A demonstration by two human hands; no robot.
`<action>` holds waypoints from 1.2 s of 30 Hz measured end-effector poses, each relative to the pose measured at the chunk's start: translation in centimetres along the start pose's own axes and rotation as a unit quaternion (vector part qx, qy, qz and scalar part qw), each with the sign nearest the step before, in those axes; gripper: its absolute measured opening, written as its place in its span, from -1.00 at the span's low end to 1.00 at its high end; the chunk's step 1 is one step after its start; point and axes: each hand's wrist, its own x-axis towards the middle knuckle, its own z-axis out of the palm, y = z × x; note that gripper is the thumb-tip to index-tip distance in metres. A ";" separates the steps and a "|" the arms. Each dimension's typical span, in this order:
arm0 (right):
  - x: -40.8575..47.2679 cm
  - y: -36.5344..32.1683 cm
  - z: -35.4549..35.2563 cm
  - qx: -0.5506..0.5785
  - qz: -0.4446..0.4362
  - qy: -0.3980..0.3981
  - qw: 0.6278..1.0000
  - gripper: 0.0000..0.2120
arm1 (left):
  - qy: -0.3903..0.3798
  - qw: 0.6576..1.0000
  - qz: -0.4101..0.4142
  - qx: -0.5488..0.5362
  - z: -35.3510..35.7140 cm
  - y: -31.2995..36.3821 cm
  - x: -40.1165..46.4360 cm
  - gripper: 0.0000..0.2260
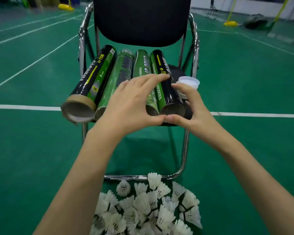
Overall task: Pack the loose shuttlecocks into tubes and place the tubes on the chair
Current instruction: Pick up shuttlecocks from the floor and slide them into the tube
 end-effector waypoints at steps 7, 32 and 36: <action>-1.9 0.2 0.7 -0.104 0.022 -0.008 0.994 -0.18 | -0.002 0.999 0.018 0.031 0.5 -0.6 -3.1 -0.26; -2.8 -3.9 0.7 -0.004 -0.029 0.232 0.972 -0.36 | 0.010 1.000 0.020 0.013 -3.4 1.2 -3.7 -0.24; -5.0 -7.9 -1.7 0.079 -0.026 0.234 0.969 -0.34 | 0.043 0.997 0.060 0.019 -6.1 3.6 -3.6 -0.25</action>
